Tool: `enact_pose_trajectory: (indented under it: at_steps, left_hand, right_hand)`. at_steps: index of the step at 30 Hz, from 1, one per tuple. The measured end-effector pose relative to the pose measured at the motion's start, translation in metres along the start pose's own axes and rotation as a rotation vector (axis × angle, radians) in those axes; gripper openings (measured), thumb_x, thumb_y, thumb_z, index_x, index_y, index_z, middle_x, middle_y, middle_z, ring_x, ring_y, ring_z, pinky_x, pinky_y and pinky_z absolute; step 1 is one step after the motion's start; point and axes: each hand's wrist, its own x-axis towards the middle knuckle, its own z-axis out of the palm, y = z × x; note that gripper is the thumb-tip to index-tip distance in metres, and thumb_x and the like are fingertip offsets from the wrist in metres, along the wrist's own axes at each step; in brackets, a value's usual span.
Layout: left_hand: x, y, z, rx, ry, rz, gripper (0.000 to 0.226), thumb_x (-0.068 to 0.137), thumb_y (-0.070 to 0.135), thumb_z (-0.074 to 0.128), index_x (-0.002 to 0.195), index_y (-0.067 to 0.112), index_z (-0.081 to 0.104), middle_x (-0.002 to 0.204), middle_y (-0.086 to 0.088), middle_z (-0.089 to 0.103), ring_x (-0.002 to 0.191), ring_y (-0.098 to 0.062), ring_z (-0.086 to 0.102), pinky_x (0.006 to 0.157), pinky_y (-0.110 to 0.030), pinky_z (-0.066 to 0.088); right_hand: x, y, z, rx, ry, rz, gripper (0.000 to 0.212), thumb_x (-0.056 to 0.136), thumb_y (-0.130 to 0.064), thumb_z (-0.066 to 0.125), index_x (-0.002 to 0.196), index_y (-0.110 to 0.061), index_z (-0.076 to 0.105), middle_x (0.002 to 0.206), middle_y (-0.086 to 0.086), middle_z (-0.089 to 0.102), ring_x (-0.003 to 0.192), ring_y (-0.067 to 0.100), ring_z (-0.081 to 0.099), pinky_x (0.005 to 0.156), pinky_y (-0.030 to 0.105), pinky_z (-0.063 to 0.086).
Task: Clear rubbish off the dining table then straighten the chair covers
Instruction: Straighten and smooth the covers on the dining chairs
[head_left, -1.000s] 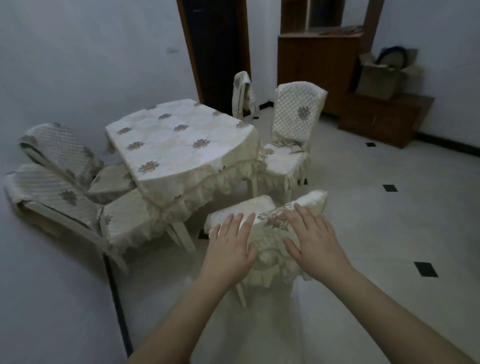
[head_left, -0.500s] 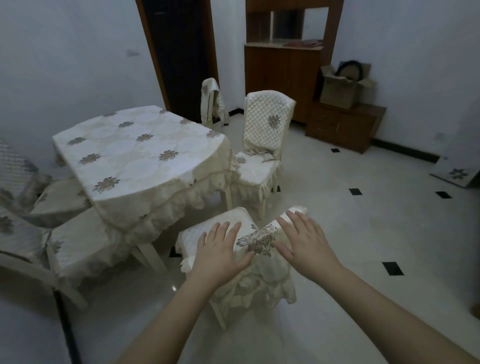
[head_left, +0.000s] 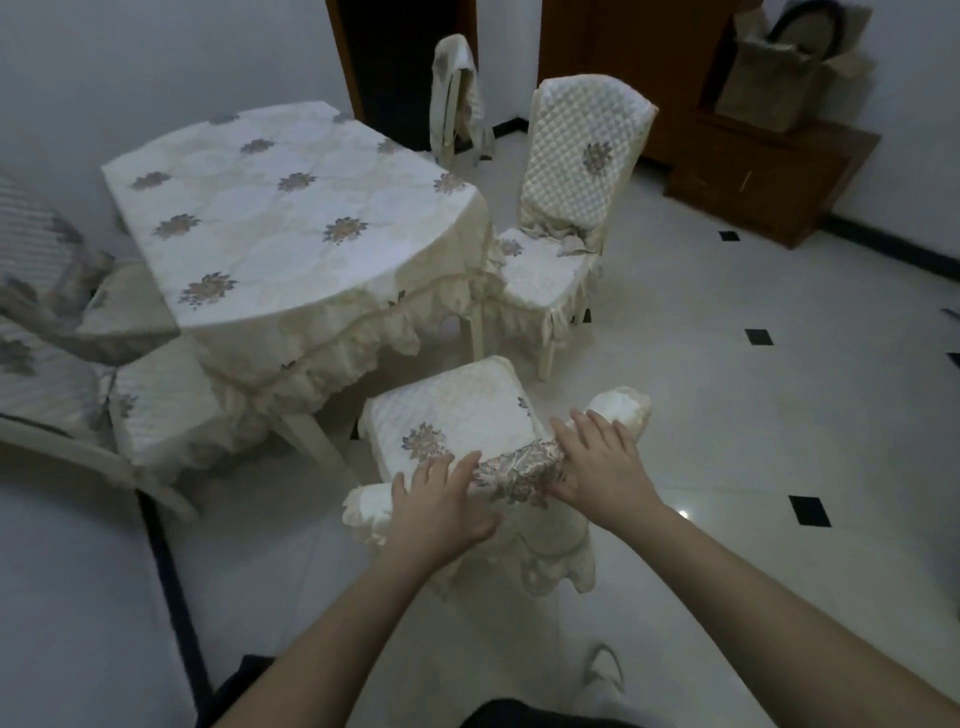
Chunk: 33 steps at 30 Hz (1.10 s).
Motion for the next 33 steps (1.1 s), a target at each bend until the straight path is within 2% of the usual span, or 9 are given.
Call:
enact_pose_trajectory:
  at_steps: [3,6,9,11,15,20,25,29,33]
  left_hand:
    - [0.012,-0.010,-0.001,-0.017,-0.037,-0.003,0.079,0.062,0.081,0.040,0.132,0.042,0.040,0.138,0.012,0.047,0.129,-0.015,0.044,0.102,-0.047,0.036]
    - [0.028,-0.009,-0.010,0.012,-0.124,-0.021,0.070,0.062,0.078,0.040,0.119,0.039,0.049,0.117,0.014,0.061,0.111,-0.013,0.057,0.084,-0.033,0.045]
    - [0.033,-0.007,-0.015,0.016,-0.132,-0.032,0.052,0.073,0.068,0.051,0.116,0.038,0.053,0.106,0.010,0.067,0.098,-0.015,0.063,0.073,-0.029,0.046]
    - [0.033,-0.007,-0.014,0.021,-0.126,-0.040,0.059,0.070,0.073,0.042,0.118,0.040,0.053,0.106,0.010,0.068,0.098,-0.015,0.064,0.072,-0.029,0.044]
    - [0.033,-0.006,-0.013,0.034,-0.082,-0.052,0.076,0.058,0.077,0.023,0.118,0.041,0.054,0.105,0.011,0.067,0.098,-0.014,0.064,0.072,-0.029,0.046]
    - [0.029,-0.010,-0.011,-0.048,-0.041,-0.029,0.058,0.066,0.072,0.040,0.112,0.041,0.056,0.102,0.013,0.067,0.093,-0.011,0.064,0.070,-0.029,0.048]
    - [0.026,-0.020,-0.006,-0.080,-0.038,-0.035,0.049,0.066,0.064,0.059,0.110,0.042,0.059,0.098,0.018,0.069,0.089,-0.007,0.065,0.074,-0.028,0.049]
    - [0.021,-0.043,-0.002,0.001,0.022,-0.100,0.051,0.056,0.069,0.062,0.094,0.035,0.068,0.086,0.015,0.072,0.077,-0.010,0.068,0.071,-0.027,0.048]
    - [0.023,-0.051,0.006,-0.008,0.010,-0.153,0.049,0.053,0.063,0.068,0.093,0.034,0.067,0.086,0.012,0.071,0.079,-0.014,0.067,0.073,-0.028,0.050]
  right_hand:
    - [0.018,0.017,0.009,0.069,-0.031,-0.021,0.089,0.074,-0.067,0.061,0.147,-0.026,0.029,0.151,0.003,0.032,0.142,0.024,0.022,0.116,0.045,0.008]
    - [0.042,0.038,0.014,0.096,-0.014,-0.100,0.082,0.064,-0.070,0.066,0.132,-0.028,0.048,0.129,-0.004,0.053,0.128,0.020,0.042,0.113,0.042,0.016]
    - [0.062,0.051,0.020,0.133,-0.004,-0.199,0.075,0.055,-0.080,0.055,0.111,-0.030,0.063,0.108,-0.006,0.064,0.109,0.020,0.057,0.109,0.045,0.026]
    - [0.068,0.056,0.026,0.159,0.024,-0.267,0.073,0.054,-0.082,0.049,0.101,-0.030,0.067,0.099,-0.007,0.067,0.100,0.020,0.061,0.105,0.048,0.032]
    - [0.076,0.065,0.031,0.173,0.031,-0.358,0.053,0.054,-0.058,0.080,0.097,-0.030,0.067,0.093,-0.007,0.067,0.091,0.021,0.063,0.099,0.040,0.030]
    - [0.081,0.069,0.030,0.189,-0.035,-0.396,0.046,0.055,-0.048,0.082,0.096,-0.033,0.065,0.091,-0.010,0.068,0.089,0.019,0.064,0.097,0.040,0.034]
    - [0.089,0.080,0.027,0.139,-0.047,-0.417,0.058,0.056,-0.076,0.053,0.095,-0.035,0.068,0.089,-0.013,0.068,0.089,0.017,0.063,0.095,0.048,0.040]
    - [0.096,0.081,0.026,0.097,0.002,-0.506,0.045,0.059,-0.067,0.051,0.081,-0.034,0.072,0.069,-0.010,0.067,0.063,0.017,0.062,0.071,0.036,0.046]
    - [0.103,0.081,0.028,0.093,0.001,-0.560,0.037,0.056,-0.061,0.057,0.079,-0.035,0.070,0.064,-0.011,0.066,0.055,0.016,0.063,0.058,0.029,0.044]
